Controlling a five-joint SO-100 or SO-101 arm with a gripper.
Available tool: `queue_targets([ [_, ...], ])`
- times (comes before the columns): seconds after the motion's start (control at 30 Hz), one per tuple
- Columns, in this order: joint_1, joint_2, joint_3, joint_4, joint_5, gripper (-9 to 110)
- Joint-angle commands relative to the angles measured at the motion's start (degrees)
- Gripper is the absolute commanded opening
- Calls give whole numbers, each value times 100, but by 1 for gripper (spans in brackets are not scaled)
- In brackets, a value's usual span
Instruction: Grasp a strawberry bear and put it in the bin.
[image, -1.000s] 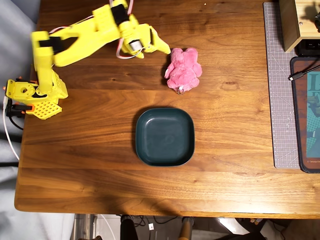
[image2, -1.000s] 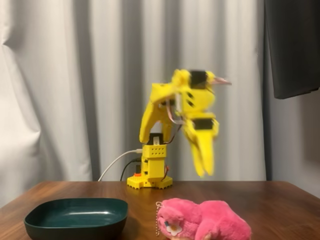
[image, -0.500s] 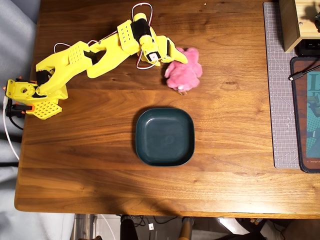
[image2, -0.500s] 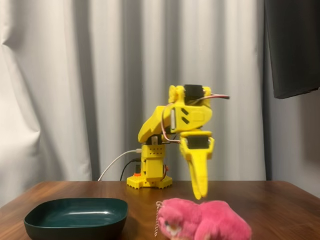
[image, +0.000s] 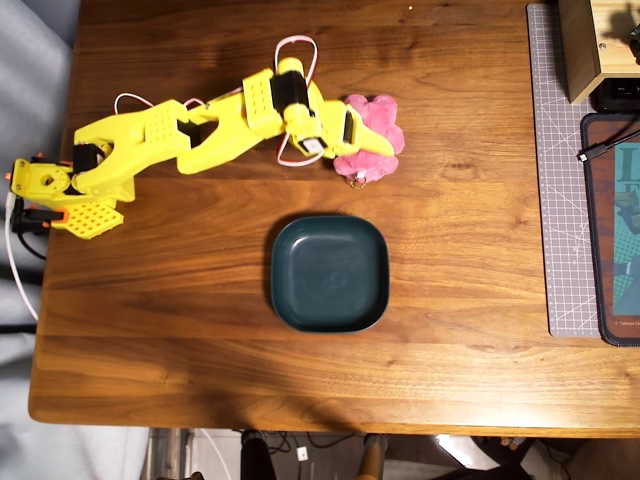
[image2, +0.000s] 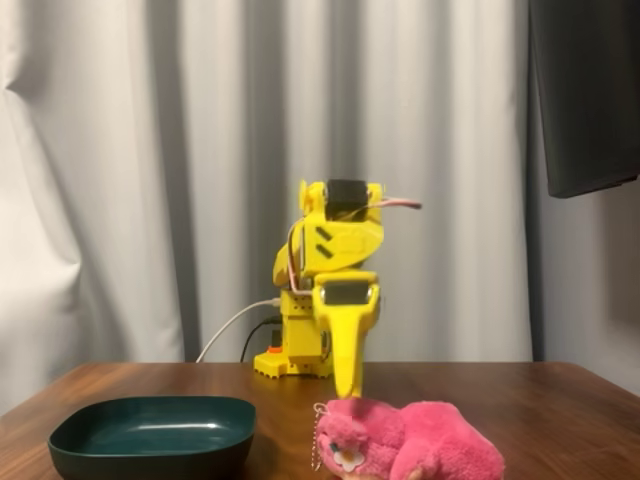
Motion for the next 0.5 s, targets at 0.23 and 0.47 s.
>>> queue_targets([
  [0.23,387,-114,-589,35,9,41],
  [0.47,835,-246,-738,53,97,41],
])
